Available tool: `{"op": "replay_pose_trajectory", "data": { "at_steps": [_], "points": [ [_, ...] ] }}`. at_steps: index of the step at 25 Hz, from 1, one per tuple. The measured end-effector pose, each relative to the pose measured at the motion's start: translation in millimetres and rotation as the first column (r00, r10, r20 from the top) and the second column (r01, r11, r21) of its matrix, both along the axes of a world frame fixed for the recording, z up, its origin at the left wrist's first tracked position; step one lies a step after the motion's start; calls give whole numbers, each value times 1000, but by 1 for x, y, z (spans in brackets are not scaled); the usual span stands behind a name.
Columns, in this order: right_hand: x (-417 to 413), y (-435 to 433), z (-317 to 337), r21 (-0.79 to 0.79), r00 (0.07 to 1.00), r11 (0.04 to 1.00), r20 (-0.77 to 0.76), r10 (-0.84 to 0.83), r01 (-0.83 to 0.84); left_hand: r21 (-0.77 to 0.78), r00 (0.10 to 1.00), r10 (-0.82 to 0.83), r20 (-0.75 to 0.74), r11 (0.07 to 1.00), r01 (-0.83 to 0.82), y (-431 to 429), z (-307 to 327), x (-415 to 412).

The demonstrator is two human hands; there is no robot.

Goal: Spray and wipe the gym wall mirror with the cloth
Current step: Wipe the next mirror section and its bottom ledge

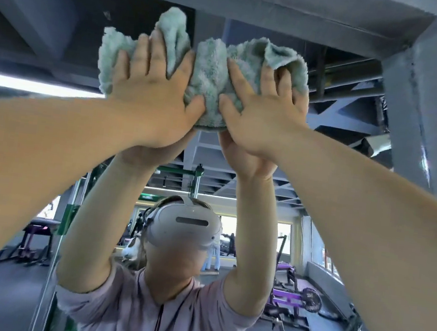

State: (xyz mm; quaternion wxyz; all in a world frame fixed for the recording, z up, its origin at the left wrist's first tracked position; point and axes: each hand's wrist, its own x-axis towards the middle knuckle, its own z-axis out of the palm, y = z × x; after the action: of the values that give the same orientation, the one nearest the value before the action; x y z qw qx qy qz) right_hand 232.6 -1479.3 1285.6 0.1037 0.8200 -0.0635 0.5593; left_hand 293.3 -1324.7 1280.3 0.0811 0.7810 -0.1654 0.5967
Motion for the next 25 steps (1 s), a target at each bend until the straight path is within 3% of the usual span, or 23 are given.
{"op": "replay_pose_trajectory", "data": {
  "at_steps": [6,13,17,25],
  "points": [
    [-14,-53,3,-17,998,998,21,58,-58,-59,999,14,29,998,-12,-40,-9,-7],
    [-45,-153,2,140,998,989,45,38,-44,41,995,-19,97,999,15,-147,15,-38],
    [-61,-201,-1,149,997,986,34,71,-75,63,996,-34,81,998,29,-202,26,-53],
    [-49,-185,1,173,993,983,108,41,-59,202,989,-55,140,979,26,-182,20,-49]
  ]
}}
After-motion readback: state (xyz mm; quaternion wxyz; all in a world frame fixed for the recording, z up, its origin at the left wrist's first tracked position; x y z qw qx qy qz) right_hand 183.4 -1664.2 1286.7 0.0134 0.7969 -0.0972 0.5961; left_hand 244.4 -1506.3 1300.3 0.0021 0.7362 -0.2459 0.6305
